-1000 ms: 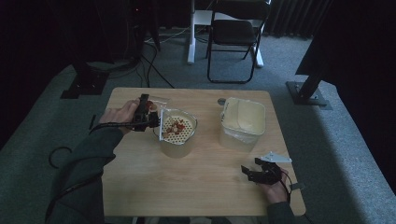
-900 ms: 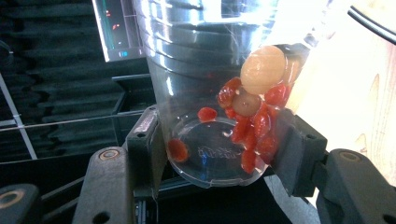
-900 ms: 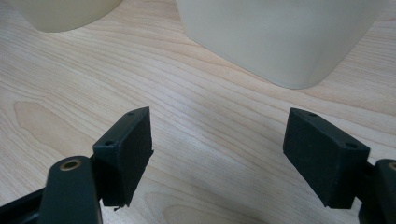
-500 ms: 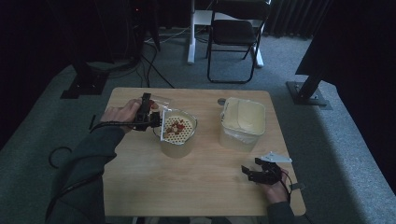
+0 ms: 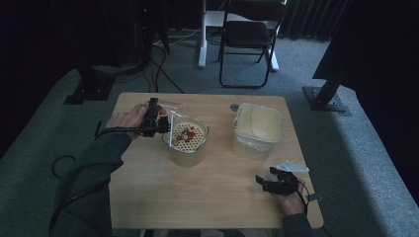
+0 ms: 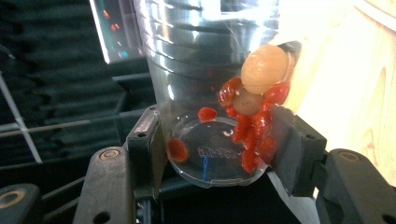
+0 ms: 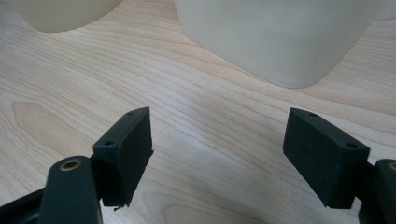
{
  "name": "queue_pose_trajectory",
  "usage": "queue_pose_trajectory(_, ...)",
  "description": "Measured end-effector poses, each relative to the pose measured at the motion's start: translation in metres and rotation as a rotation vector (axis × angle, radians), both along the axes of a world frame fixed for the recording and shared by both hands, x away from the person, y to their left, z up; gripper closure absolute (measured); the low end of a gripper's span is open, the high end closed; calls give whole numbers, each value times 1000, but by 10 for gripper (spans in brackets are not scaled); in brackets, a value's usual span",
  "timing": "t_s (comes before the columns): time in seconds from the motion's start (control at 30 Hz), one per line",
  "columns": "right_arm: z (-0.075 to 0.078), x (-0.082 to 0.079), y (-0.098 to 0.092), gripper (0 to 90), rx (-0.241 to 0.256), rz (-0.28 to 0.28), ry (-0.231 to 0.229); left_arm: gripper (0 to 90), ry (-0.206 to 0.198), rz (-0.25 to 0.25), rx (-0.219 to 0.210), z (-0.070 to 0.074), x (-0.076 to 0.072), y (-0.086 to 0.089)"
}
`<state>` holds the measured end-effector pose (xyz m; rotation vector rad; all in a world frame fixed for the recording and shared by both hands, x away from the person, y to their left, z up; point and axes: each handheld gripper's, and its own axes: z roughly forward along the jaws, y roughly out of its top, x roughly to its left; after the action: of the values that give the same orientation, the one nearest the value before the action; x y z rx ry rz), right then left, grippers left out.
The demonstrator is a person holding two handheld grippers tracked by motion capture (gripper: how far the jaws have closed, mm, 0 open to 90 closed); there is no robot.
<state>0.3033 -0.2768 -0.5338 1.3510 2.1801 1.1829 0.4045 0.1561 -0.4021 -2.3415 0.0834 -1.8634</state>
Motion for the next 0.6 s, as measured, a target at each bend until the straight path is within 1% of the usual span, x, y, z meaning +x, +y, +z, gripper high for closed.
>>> queue_pose_trajectory(0.1, 0, 0, -1, 235, 0, 0, -2, 435, -6, -15, -2, 0, -4, -1)
queue_pose_trajectory(0.23, -1, 1, 0, 235, -2, 0, 0, 434, -16, -8, -15, 2, -2, -1)
queue_pose_trajectory(0.33, 0, 0, 0, 235, -2, -1, 0, 434, -27, -20, 1, 2, -3, -3)
queue_pose_trajectory(0.37, 0, 0, 0, 235, -2, -1, -1, 434, -25, -17, -3, 3, -2, -3)
queue_pose_trajectory(0.4, 0, 1, 0, 235, -1, -2, 0, 434, -26, -12, -18, 5, -2, -3)
queue_pose_trajectory(0.43, 0, 0, 0, 235, -1, -3, 0, 434, -24, -17, -23, 5, -2, -4)
queue_pose_trajectory(0.47, 0, 0, -1, 235, -2, -2, -1, 434, -6, -29, -26, 6, -3, -5)
queue_pose_trajectory(0.53, 0, 0, -1, 235, -1, -2, -1, 434, -14, -23, -49, 8, -2, -5)
queue_pose_trajectory(0.57, 0, 0, -1, 235, 0, -2, -1, 434, -12, -21, -57, 9, -2, -5)
queue_pose_trajectory(0.6, 0, 0, -1, 235, 1, -2, -2, 435, -22, -25, -32, 8, -2, -6)
